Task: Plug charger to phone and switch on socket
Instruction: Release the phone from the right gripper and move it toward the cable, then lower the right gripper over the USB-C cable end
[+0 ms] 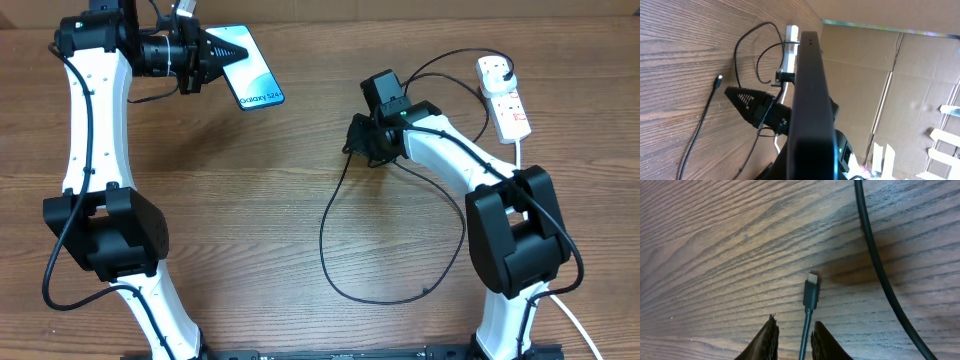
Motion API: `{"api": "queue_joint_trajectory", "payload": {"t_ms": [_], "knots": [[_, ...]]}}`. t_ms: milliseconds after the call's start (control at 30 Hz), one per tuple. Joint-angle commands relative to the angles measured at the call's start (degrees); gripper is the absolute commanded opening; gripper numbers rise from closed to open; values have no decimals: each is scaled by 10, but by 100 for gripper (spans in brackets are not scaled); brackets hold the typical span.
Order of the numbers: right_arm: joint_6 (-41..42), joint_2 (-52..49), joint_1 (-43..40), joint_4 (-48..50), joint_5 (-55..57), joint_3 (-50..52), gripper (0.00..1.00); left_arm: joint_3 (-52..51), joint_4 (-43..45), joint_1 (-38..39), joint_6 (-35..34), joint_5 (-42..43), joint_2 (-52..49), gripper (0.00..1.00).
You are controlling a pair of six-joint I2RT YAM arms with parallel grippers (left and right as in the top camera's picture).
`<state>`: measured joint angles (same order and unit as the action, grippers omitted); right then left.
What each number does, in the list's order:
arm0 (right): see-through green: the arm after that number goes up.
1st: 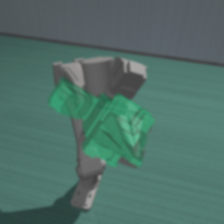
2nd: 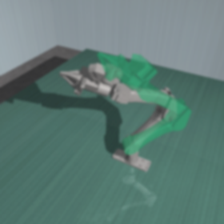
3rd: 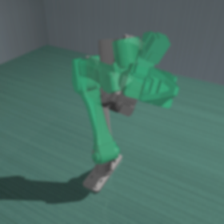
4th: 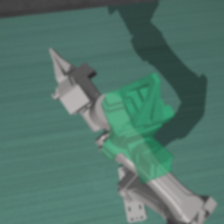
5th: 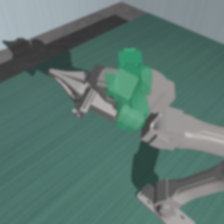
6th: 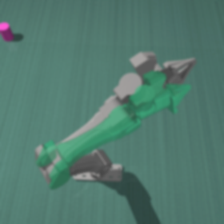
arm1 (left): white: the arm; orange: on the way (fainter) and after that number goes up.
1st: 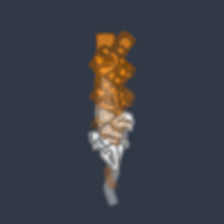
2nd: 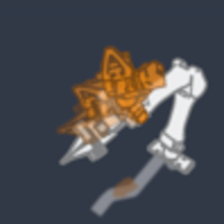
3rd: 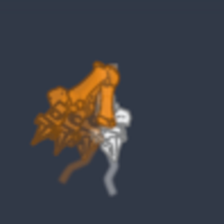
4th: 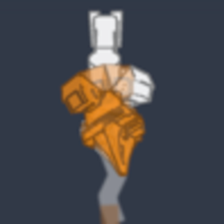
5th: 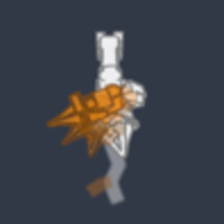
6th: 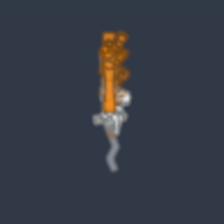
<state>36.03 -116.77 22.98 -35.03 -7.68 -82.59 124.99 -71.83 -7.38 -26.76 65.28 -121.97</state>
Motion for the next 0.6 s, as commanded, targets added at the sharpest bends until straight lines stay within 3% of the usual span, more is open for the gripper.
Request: {"api": "queue_joint_trajectory", "payload": {"t_ms": [0,567], "knots": [[17,-17,3,7,12,-10,20,8,0,3,10,14,4,4],[22,-31,16,17,32,-2,18,8,0,3,10,14,4,4]]}}
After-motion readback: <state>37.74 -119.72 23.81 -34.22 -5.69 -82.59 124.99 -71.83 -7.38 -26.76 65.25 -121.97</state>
